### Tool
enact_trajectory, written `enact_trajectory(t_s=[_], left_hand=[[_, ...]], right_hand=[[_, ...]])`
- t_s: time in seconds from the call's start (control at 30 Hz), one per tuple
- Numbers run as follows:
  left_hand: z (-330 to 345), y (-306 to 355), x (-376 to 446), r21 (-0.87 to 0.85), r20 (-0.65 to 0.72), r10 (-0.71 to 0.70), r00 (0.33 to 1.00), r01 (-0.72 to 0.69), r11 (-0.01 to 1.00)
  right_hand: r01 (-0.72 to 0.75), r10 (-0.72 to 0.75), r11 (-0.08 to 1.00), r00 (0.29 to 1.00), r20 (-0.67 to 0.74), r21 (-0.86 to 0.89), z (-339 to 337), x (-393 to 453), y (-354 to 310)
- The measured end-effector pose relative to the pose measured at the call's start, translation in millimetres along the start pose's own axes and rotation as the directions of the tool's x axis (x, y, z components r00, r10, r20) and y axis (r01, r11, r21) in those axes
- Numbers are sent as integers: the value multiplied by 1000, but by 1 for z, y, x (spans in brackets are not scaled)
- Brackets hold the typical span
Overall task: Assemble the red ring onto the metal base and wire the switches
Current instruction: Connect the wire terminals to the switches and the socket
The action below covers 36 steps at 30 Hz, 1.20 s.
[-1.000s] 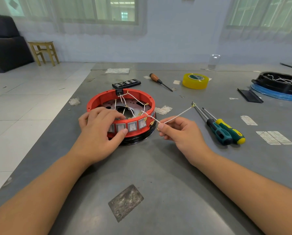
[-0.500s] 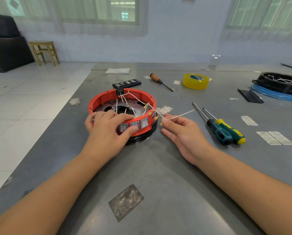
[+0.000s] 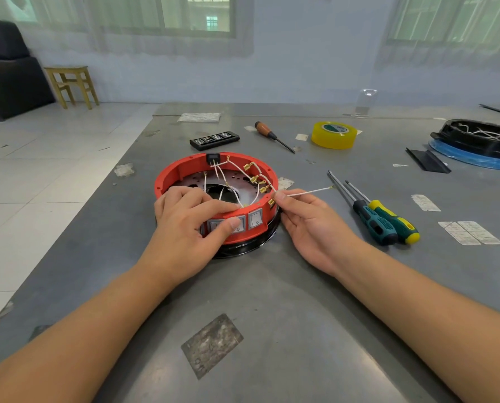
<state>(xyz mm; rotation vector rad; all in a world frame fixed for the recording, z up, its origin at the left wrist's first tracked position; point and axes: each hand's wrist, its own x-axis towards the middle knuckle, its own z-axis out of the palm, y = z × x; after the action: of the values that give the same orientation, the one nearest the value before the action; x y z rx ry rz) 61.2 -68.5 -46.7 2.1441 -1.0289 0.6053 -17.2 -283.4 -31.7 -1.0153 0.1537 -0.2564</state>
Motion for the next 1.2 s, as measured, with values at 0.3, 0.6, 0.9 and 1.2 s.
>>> enact_trajectory(t_s=[0.3,0.6,0.9,1.2], left_hand=[[-25,-21,1,-27,170,6,985,-1,1000],[-46,-48,4,-19,307,28,951,-23,1000],[-38,-39,7,92,195,239,951,-260,961],[-34,-37,11,270,104,454,885,-465,843]], right_hand=[[5,-5,999,1000,-6,-34,2,-3,-2],[-8,8,1000,1000,-15,-18,-1,-2,-2],[66,-67,998,996,-57,-13,-9,3,-12],[-17,22,989,999,32,-148,-14,2,-24]])
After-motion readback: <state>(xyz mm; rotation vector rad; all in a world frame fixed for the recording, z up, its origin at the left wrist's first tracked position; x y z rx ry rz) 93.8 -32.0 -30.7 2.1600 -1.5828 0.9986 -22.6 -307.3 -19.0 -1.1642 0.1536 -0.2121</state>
